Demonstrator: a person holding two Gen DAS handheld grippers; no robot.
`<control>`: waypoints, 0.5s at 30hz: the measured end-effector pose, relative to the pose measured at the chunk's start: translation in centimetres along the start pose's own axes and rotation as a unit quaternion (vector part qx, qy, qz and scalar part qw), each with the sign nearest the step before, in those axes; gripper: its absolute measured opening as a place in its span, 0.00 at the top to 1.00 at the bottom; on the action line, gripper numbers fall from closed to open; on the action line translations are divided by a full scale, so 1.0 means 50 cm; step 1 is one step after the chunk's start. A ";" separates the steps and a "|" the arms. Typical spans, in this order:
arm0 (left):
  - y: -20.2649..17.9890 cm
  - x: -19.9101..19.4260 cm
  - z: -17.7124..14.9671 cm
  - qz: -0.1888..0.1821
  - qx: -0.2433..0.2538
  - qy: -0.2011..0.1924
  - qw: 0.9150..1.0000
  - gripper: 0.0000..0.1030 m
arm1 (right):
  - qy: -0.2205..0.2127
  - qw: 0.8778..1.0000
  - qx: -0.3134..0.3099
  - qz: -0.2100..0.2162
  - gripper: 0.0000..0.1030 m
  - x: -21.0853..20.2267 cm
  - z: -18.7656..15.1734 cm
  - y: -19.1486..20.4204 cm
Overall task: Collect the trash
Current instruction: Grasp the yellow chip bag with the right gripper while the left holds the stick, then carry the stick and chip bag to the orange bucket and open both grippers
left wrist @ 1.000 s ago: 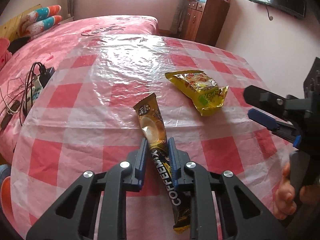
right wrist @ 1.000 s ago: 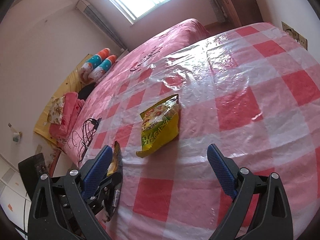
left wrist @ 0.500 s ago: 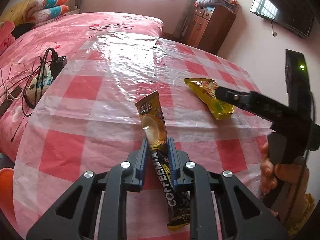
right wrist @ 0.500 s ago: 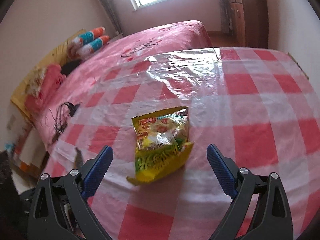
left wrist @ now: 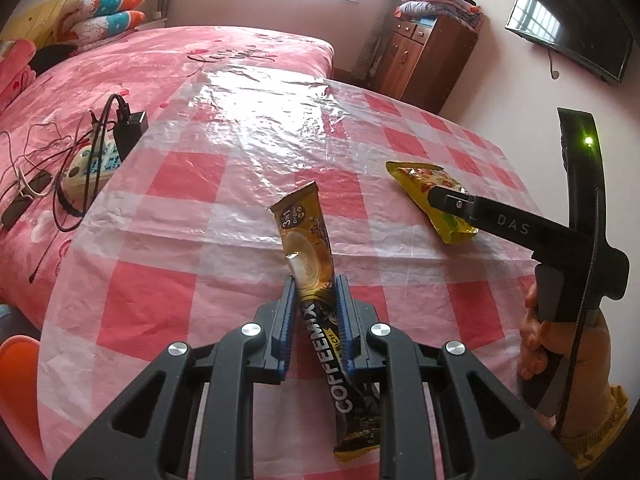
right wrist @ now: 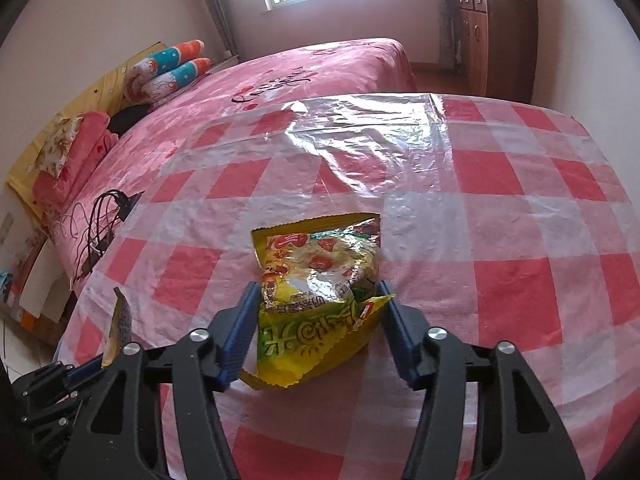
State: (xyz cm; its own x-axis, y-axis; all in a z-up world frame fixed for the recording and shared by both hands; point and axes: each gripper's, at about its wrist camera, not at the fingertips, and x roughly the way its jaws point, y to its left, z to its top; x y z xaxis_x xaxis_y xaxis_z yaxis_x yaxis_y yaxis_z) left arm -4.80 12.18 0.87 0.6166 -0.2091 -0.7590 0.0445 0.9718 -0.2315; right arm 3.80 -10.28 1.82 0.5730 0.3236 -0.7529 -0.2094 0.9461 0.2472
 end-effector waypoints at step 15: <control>-0.006 -0.033 -0.019 0.010 0.018 -0.012 1.000 0.80 | -0.017 1.000 0.007 0.014 0.62 -0.055 -0.051 -0.005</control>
State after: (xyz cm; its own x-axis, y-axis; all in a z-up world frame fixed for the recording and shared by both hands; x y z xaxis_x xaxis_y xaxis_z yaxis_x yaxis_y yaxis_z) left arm -6.56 12.16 1.61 0.6364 -0.1876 -0.7482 0.0596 0.9790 -0.1947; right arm 0.25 -11.45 2.29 0.5931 0.3496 -0.7252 -0.2139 0.9369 0.2767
